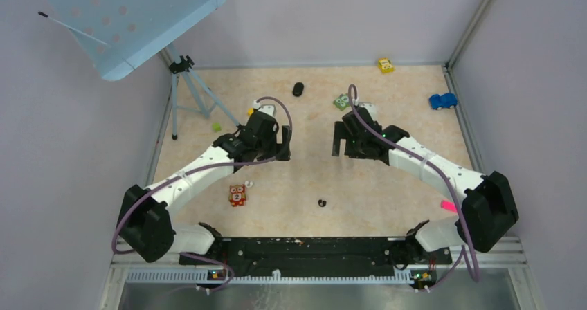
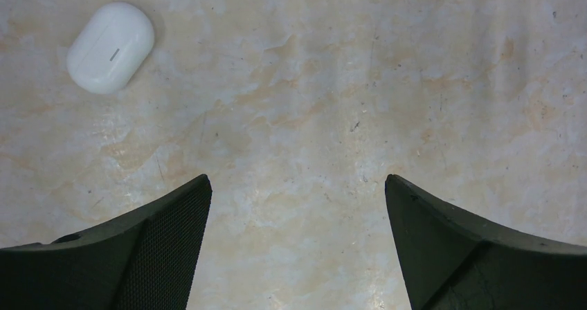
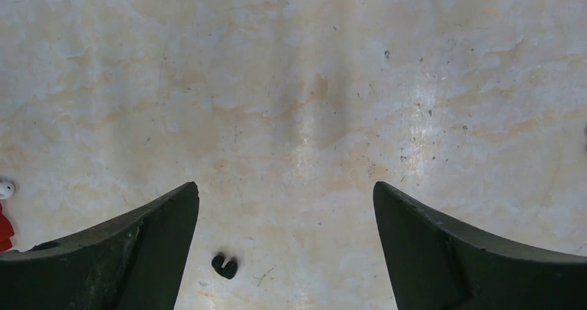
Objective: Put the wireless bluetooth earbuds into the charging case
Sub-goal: Pick up the charging case from the center of the board.
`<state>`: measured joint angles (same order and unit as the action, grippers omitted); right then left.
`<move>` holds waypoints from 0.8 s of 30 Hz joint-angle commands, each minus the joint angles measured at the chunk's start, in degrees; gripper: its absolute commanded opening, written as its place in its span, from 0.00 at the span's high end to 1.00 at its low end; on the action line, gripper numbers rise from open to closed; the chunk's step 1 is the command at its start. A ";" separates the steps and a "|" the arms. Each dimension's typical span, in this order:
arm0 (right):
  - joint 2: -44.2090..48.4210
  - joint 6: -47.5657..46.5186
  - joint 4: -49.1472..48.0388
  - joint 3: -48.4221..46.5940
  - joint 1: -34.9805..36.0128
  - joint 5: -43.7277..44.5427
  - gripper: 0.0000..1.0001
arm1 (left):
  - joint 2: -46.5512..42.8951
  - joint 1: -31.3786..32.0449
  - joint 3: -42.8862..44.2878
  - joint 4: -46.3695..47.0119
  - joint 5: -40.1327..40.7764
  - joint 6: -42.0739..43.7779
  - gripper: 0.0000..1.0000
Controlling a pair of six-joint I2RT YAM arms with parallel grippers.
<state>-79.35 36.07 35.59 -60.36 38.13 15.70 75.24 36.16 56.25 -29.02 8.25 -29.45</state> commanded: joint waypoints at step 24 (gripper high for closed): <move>16.45 0.47 2.85 4.19 0.28 10.65 0.06 | 36.91 -7.29 38.00 7.11 5.27 16.43 0.01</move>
<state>-66.24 37.04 39.86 -57.69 38.13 24.18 108.38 30.26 87.74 -24.67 10.76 -16.10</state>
